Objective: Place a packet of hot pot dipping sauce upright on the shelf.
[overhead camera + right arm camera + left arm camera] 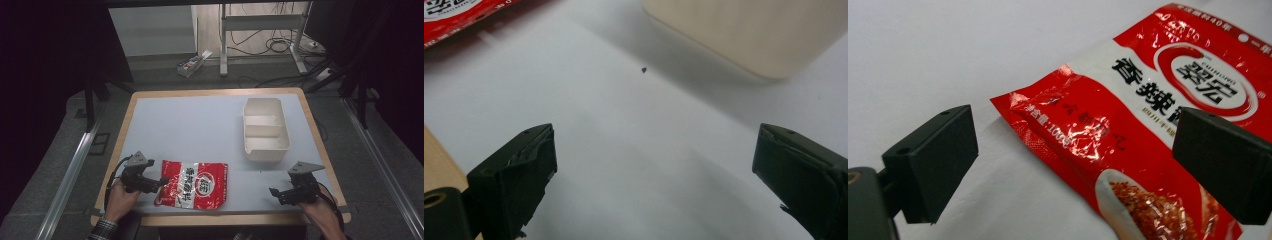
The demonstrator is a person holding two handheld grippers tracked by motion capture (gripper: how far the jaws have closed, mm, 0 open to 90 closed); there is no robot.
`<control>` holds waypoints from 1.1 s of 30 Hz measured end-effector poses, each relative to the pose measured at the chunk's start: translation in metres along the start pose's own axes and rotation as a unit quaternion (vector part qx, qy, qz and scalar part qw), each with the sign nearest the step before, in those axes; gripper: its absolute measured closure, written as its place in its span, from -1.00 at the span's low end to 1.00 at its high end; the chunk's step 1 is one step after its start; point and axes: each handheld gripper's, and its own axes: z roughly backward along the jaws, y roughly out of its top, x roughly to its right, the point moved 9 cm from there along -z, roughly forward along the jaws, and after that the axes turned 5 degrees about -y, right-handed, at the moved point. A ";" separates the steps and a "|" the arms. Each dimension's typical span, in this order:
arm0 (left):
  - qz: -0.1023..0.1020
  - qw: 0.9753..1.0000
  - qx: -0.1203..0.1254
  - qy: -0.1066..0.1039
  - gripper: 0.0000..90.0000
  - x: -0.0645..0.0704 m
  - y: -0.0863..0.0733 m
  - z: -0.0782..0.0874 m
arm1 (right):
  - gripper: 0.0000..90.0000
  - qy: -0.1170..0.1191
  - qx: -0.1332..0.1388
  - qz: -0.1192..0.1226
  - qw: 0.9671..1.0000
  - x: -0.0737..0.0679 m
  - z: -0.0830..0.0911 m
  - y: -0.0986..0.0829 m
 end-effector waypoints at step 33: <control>0.014 1.000 -0.011 0.003 -0.18 -0.006 0.014 -0.004 | -0.92 0.006 -0.026 0.026 0.999 -0.009 -0.012 -0.007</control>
